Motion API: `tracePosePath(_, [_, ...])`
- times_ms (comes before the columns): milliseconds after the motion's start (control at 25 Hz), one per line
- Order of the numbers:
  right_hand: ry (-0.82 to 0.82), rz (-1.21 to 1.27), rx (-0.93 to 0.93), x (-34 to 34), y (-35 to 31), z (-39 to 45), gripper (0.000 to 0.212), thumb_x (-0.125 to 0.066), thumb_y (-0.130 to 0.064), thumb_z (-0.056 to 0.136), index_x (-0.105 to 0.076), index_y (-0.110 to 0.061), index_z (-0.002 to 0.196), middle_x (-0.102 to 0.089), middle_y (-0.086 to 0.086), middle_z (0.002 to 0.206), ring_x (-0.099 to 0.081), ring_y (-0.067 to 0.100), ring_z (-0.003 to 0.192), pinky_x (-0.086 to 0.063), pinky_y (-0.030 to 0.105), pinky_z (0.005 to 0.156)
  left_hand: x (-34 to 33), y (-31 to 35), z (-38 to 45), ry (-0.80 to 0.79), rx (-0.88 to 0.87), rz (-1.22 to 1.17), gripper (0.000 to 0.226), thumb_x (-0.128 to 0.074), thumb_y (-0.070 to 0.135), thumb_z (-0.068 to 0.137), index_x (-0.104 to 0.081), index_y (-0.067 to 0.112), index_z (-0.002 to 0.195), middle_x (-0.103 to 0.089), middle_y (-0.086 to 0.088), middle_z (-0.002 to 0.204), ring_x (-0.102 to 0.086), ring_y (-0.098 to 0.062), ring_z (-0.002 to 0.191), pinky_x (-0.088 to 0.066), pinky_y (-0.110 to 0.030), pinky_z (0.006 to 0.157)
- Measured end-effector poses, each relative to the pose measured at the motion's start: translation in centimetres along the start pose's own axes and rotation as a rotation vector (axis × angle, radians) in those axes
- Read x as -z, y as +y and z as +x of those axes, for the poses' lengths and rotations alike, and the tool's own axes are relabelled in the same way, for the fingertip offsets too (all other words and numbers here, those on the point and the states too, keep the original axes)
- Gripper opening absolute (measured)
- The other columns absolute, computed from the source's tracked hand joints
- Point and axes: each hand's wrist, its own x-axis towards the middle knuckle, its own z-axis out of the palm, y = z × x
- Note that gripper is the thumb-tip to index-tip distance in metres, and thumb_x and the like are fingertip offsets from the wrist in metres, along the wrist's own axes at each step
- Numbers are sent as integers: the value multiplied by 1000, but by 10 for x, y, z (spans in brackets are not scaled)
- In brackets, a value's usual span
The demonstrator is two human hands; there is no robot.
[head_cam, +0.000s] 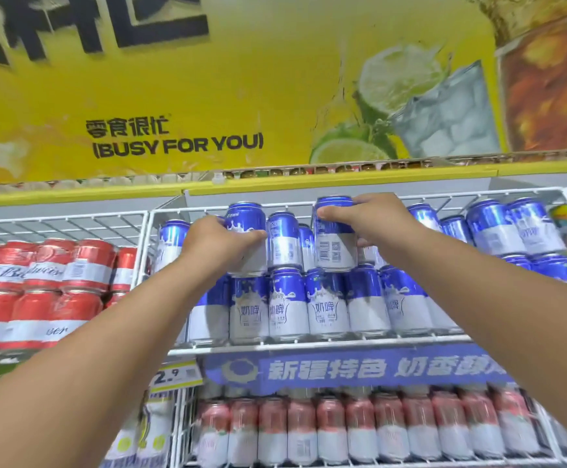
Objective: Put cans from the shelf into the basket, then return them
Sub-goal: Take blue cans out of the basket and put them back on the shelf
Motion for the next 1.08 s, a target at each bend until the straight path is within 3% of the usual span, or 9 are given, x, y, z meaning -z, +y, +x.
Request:
tracePosePath(200, [46,-130,-7,-19,-1,33,66,-91,-50,57,-68,-3,97,-73,15,93,-71,29,82,-59,45,68,-11,-5,25,58,-8,94,48,-81,61,61,-70,20,82,-73,0,78,-70,-20,73,-61,-38,77])
tracePosePath(320, [72,-194,25,-28,4,42,64,-91,-51,59,-62,-6,93,-69,12,90,-67,28,77,-55,42,64,-16,-3,29,59,-26,125,51,-79,63,64,-69,17,84,-73,-3,79,-70,-22,71,-58,-36,70])
tracePosePath(480, [87,-320,6,-33,4,49,63,-87,-59,60,-62,-10,89,-66,7,84,-63,25,71,-44,28,53,-17,-1,34,76,-24,126,54,-80,61,69,-56,16,86,-69,-3,85,-68,-25,78,-57,-35,71])
tracePosePath(640, [102,-390,1,-39,1,54,58,-86,-60,61,-59,-11,76,-60,4,71,-58,23,63,-33,25,45,-19,-3,40,64,17,110,52,-77,64,68,-68,14,77,-70,-2,64,-63,-21,55,-43,-26,51])
tracePosePath(760, [119,-444,-25,-45,-4,55,57,-87,-57,62,-51,-13,67,-58,4,69,-58,25,63,-31,25,43,-23,-7,47,61,5,113,57,-78,67,63,-69,14,81,-71,-5,76,-67,-25,65,-45,-28,54])
tracePosePath(880, [127,-485,-39,-53,-4,58,58,-88,-57,61,-53,-12,71,-65,9,83,-63,27,70,-35,26,47,-28,-13,53,53,-15,173,60,-80,66,62,-70,14,90,-71,-7,90,-68,-28,79,-43,-30,59])
tracePosePath(960, [137,-517,-44,-56,-4,61,61,-87,-60,59,-55,-10,77,-65,12,91,-65,28,73,-41,27,53,-31,-20,55,79,-48,213,67,-78,70,59,-71,12,93,-70,-9,101,-68,-30,88,-50,-33,64])
tracePosePath(1080, [141,-565,-43,-56,-3,61,57,-86,-54,67,-51,-10,66,-58,5,69,-59,25,67,-41,28,54,-35,-27,55,115,-105,263,78,-79,71,60,-71,10,106,-60,-11,122,-62,-32,109,-56,-43,84])
